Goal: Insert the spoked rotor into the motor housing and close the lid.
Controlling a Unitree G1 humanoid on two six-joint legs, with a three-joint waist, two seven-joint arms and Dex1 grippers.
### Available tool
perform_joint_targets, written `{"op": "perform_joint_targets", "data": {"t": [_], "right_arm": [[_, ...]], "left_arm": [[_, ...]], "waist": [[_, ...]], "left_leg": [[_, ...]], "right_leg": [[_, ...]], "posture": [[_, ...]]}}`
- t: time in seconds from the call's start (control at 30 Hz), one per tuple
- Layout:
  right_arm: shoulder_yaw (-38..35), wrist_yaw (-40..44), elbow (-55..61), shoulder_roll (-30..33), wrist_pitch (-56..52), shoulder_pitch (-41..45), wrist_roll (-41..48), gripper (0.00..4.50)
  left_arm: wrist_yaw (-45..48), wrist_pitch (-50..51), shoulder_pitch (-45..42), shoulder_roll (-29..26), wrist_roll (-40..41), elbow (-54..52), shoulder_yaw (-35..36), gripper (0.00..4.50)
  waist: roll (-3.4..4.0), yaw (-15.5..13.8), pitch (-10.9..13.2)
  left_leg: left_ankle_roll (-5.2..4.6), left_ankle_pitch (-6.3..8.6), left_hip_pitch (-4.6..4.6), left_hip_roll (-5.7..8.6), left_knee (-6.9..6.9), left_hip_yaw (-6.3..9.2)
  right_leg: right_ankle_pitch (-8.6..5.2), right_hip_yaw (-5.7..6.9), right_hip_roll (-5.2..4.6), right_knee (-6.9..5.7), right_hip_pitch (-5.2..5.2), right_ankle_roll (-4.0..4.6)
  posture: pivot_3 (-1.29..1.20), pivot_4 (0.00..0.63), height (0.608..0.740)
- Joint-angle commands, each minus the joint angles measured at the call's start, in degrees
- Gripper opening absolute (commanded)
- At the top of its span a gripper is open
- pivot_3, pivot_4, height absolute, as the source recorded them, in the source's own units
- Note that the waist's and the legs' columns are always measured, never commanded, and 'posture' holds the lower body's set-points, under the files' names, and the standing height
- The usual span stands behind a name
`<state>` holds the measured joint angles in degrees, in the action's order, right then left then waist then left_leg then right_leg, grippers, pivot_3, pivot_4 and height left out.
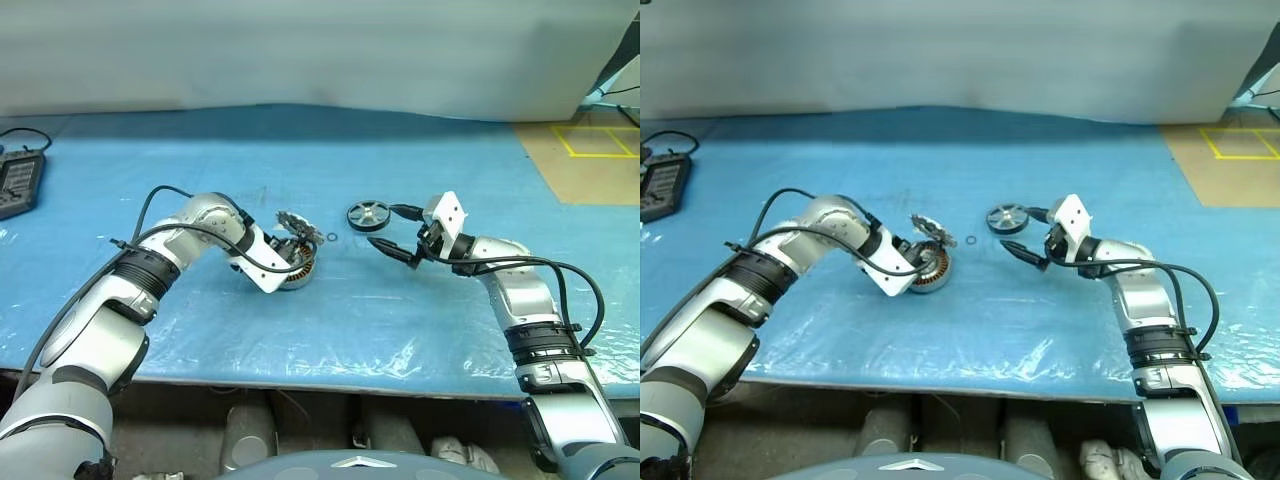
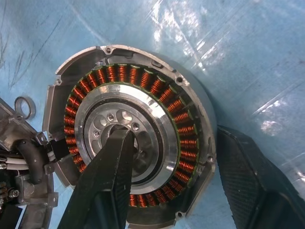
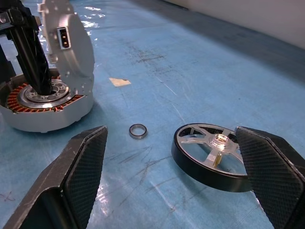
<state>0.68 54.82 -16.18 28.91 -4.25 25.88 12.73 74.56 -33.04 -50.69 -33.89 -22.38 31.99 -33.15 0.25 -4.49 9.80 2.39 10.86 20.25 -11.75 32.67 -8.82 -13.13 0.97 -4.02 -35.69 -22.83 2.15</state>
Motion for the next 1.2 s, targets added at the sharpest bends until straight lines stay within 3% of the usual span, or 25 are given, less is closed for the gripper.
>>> {"op": "perform_joint_targets", "data": {"t": [0.03,0.2,0.33,0.47,0.73,1.13,1.2], "right_arm": [[-0.86,-0.18,2.22,0.26,0.62,0.32,0.79,4.50],[-0.91,-0.14,1.61,0.30,0.96,0.33,0.69,4.50],[-1.07,-0.11,1.04,0.45,1.21,0.46,0.65,4.50],[-1.31,-0.15,0.35,0.69,1.60,0.67,0.52,4.50],[-1.40,-0.41,-0.28,0.94,2.00,1.01,0.38,4.50],[-1.05,0.22,-1.69,1.02,2.45,3.00,0.08,4.50],[-1.00,0.36,-1.81,1.07,2.55,3.15,0.06,4.50]], "left_arm": [[2.08,8.02,3.07,0.61,-0.80,3.14,-0.86,2.18],[8.21,36.33,5.46,5.77,8.29,-10.64,4.65,2.18],[9.26,60.21,4.80,8.32,9.51,-21.47,5.80,2.18],[9.21,71.76,4.18,7.67,8.27,-29.82,3.31,2.18],[8.41,81.09,5.09,4.91,10.01,-40.64,-1.39,2.18],[5.08,80.32,4.47,3.49,11.88,-41.43,-3.50,2.18],[4.80,79.11,4.58,3.18,12.18,-41.21,-3.55,2.89]], "waist": [[0.03,0.00,-0.03],[0.08,0.03,-0.07],[0.13,-0.12,-0.10],[0.13,-0.06,-0.10],[0.13,0.48,-0.10],[0.13,0.57,-0.09],[0.13,0.55,-0.09]], "left_leg": [[0.00,0.00,-0.07,0.03,-0.05,-0.01],[-0.01,0.00,-0.12,0.13,-0.27,-0.17],[-0.22,-0.14,0.33,0.06,-0.28,-0.21],[-0.44,-0.34,1.13,0.08,-0.27,-0.25],[-0.51,-0.31,1.82,0.14,-0.31,-0.25],[-0.54,-0.29,1.72,0.07,-0.04,-0.25],[-0.54,-0.29,1.73,0.08,-0.03,-0.25]], "right_leg": [[0.00,0.01,-0.04,0.00,0.05,0.00],[0.02,0.03,-0.24,0.03,0.04,0.03],[0.11,0.14,-0.25,0.35,-0.16,0.27],[0.08,0.27,-0.26,0.75,-0.57,0.25],[0.01,0.50,-0.21,0.79,-1.21,0.33],[0.01,0.44,-0.21,0.60,-1.16,0.34],[0.01,0.44,-0.21,0.58,-1.16,0.34]], "posture": [[0.00,0.150,0.740],[0.00,0.150,0.740],[0.00,0.150,0.740],[0.00,0.150,0.740],[0.00,0.150,0.740],[0.00,0.150,0.740],[0.00,0.150,0.740]]}}
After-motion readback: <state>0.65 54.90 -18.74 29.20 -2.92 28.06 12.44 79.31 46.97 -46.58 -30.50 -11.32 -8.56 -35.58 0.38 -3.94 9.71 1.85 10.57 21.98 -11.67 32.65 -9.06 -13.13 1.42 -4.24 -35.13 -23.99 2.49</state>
